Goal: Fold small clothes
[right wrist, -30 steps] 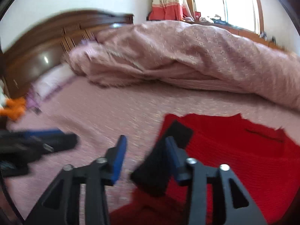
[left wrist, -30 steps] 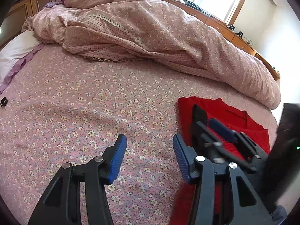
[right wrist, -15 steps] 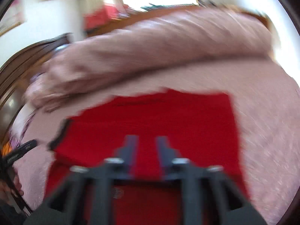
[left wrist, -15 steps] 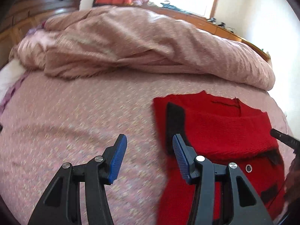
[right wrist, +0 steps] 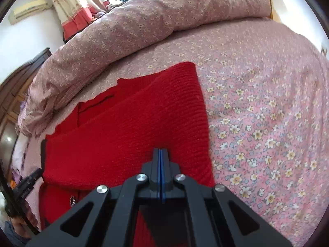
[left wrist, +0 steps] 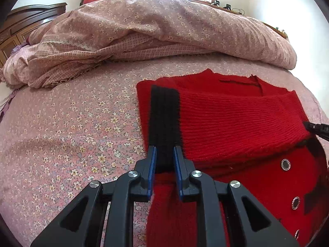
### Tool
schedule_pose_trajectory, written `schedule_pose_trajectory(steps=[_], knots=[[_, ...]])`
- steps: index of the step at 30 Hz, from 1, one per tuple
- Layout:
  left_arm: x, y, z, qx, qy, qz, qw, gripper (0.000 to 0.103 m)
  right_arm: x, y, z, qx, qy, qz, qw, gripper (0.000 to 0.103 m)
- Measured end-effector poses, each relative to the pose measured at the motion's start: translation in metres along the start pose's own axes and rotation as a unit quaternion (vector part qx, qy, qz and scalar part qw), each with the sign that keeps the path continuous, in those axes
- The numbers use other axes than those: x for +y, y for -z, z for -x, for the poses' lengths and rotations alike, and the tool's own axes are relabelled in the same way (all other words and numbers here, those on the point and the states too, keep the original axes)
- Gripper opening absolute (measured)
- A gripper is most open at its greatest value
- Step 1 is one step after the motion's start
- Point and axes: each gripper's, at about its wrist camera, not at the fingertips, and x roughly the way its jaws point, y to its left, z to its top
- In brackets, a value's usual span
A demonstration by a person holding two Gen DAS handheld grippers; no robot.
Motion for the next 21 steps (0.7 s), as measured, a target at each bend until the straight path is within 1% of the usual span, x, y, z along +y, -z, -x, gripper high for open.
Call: schedule_pose_trajectory(steps=[2, 4, 6, 9, 10, 12, 14, 15, 17, 18, 19, 21], knots=[[-0.001, 0.000, 0.007, -0.006, 0.000, 0.002, 1.0000, 0.012, 0.007, 0.003, 0.011, -0.001, 0.002, 0.004, 1.000, 0.000], [-0.002, -0.001, 0.015, -0.014, 0.001, 0.001, 0.9999, 0.012, 0.015, 0.009, 0.023, 0.010, -0.005, 0.006, 1.000, 0.003], [-0.006, -0.002, 0.024, -0.026, 0.002, -0.007, 0.9996, 0.012, 0.024, 0.020, 0.042, 0.002, -0.026, 0.017, 1.000, 0.003], [-0.012, -0.002, 0.034, -0.039, 0.006, -0.017, 0.9991, 0.012, 0.035, 0.035, 0.065, -0.016, -0.035, 0.042, 0.998, 0.003], [-0.014, -0.002, 0.038, -0.043, 0.012, -0.017, 0.9989, 0.012, 0.039, 0.039, 0.071, -0.024, -0.033, 0.055, 0.998, 0.003], [-0.015, -0.001, 0.048, -0.053, 0.034, -0.009, 0.9980, 0.012, 0.047, 0.049, 0.082, -0.047, -0.012, 0.090, 0.995, 0.003], [-0.017, -0.001, 0.057, -0.053, 0.042, -0.006, 0.9977, 0.012, 0.056, 0.057, 0.089, -0.063, 0.010, 0.118, 0.991, 0.003], [-0.018, 0.000, 0.062, -0.056, 0.041, -0.008, 0.9976, 0.012, 0.059, 0.060, 0.093, -0.067, 0.010, 0.126, 0.990, 0.003], [-0.022, 0.003, 0.074, -0.060, 0.030, -0.017, 0.9976, 0.015, 0.064, 0.066, 0.104, -0.079, 0.005, 0.139, 0.987, 0.003], [-0.024, 0.006, 0.083, -0.066, 0.028, -0.020, 0.9972, 0.019, 0.067, 0.070, 0.110, -0.088, 0.004, 0.147, 0.985, 0.003], [-0.024, 0.009, 0.089, -0.070, 0.029, -0.018, 0.9970, 0.022, 0.070, 0.073, 0.116, -0.095, 0.006, 0.154, 0.984, 0.003], [-0.023, 0.017, 0.103, -0.071, 0.035, -0.011, 0.9968, 0.026, 0.076, 0.083, 0.131, -0.109, 0.013, 0.173, 0.979, 0.004]])
